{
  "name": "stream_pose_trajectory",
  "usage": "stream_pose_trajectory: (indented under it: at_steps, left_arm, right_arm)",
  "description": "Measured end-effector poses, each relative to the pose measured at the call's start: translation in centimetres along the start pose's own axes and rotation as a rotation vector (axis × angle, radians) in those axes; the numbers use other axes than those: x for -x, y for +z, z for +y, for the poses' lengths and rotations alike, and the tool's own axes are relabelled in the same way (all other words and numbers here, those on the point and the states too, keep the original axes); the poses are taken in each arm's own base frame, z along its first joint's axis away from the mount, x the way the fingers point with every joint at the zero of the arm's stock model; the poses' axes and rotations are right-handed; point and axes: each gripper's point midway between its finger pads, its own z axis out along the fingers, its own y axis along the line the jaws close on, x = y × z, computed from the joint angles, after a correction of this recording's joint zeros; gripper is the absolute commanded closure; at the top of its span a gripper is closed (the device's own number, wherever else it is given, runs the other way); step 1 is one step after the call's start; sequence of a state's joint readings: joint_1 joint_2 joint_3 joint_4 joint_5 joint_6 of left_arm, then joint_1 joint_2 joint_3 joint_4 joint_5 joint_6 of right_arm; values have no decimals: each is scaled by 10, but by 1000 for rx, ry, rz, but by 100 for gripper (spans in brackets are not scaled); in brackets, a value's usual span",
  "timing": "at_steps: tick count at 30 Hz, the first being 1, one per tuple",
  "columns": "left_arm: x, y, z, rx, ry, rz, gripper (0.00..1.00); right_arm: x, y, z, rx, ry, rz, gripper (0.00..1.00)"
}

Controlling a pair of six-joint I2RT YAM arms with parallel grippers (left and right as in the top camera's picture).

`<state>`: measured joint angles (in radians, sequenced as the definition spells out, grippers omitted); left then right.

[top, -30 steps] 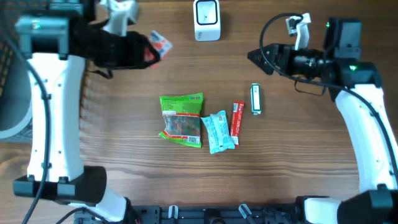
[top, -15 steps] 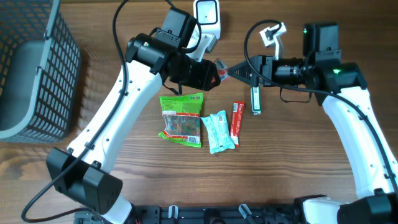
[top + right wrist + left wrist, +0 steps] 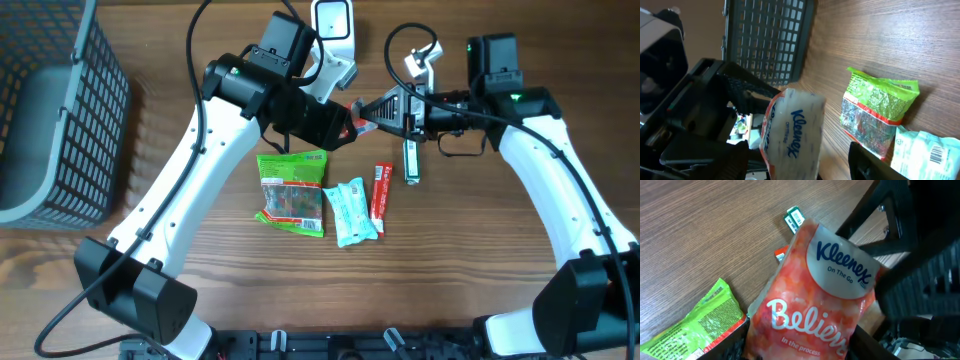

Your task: Scan the item barcode

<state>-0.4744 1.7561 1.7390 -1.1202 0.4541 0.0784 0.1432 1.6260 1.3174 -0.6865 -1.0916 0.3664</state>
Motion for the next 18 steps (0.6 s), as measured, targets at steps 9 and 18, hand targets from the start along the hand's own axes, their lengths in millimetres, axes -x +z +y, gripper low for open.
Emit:
stream_pose_trajectory:
  at_steps: [9, 18]
  left_arm:
    - [-2, 1, 0, 0, 13, 9, 21]
    - [0, 0, 17, 95, 16, 2, 17]
  right_arm:
    - [-8, 16, 5, -22, -30, 29, 70]
    - [-5, 16, -27, -214, -55, -4, 44]
